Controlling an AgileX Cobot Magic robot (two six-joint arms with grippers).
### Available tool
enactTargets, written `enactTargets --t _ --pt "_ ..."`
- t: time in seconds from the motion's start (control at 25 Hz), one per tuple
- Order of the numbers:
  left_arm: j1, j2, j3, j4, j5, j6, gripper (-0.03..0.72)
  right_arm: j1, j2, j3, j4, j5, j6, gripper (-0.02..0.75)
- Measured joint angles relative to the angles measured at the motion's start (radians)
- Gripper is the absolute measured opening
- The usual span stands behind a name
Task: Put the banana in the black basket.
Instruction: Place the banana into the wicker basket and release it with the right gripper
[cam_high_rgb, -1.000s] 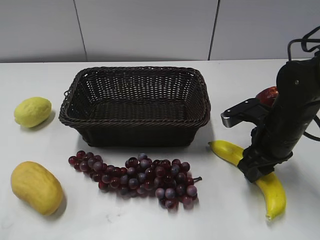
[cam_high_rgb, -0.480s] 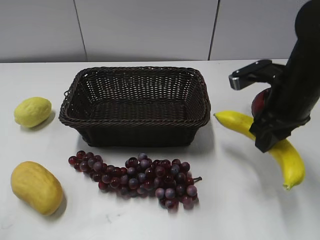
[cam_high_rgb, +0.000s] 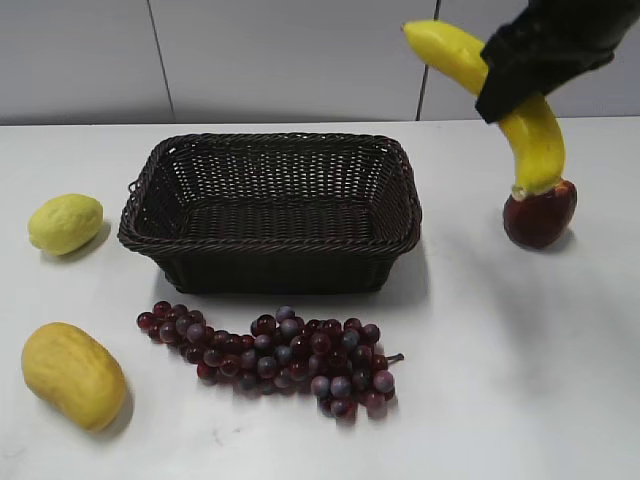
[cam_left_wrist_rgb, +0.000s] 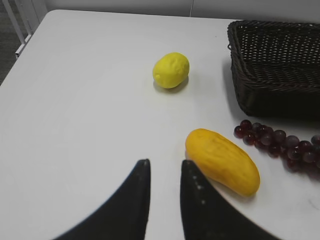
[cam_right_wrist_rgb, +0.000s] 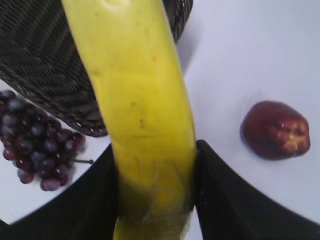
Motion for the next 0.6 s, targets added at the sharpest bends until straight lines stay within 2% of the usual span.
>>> enactTargets --t 0.12,0.36,0.6 --pt "0.0 0.0 0.0 0.0 0.0 0.0 0.202 0.014 0.025 -0.093 0.034 0.009 0.0 0.349" --pt "0.0 0.0 0.0 0.0 0.0 0.0 0.202 0.112 0.141 -0.236 0.048 0.005 0.0 0.349" --pt "0.0 0.0 0.0 0.0 0.0 0.0 0.202 0.194 0.284 -0.295 0.053 -0.103 0.001 0.349"
